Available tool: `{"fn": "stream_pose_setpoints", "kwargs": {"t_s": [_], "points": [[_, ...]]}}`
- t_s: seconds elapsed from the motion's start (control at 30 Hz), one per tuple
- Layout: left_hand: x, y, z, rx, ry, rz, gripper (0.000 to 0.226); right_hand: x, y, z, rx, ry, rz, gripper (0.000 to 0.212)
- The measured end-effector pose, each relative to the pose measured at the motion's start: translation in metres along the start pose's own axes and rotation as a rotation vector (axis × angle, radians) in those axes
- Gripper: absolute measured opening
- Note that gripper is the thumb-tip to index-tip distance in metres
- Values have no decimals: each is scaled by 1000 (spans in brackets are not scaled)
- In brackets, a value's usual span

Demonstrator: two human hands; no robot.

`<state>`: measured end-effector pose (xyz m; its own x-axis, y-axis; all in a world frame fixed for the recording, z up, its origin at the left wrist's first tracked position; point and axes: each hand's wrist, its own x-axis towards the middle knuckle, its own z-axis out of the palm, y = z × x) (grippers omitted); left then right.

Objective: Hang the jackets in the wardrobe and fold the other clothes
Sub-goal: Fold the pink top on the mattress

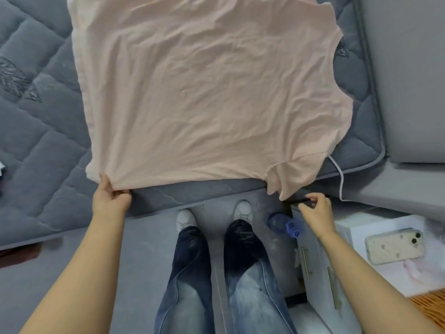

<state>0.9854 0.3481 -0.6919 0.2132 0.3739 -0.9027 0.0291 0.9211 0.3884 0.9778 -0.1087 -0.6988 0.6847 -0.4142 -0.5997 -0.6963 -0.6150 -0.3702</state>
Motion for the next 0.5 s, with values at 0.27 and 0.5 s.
{"fn": "stream_pose_setpoints", "kwargs": {"t_s": [0.27, 0.5], "points": [[-3, -4, 5, -134, -47, 61, 34, 64, -45, 2, 670, 103, 222, 39], [5, 5, -19, -101, 98, 129, 10, 68, -16, -14, 680, -8, 279, 31]]}}
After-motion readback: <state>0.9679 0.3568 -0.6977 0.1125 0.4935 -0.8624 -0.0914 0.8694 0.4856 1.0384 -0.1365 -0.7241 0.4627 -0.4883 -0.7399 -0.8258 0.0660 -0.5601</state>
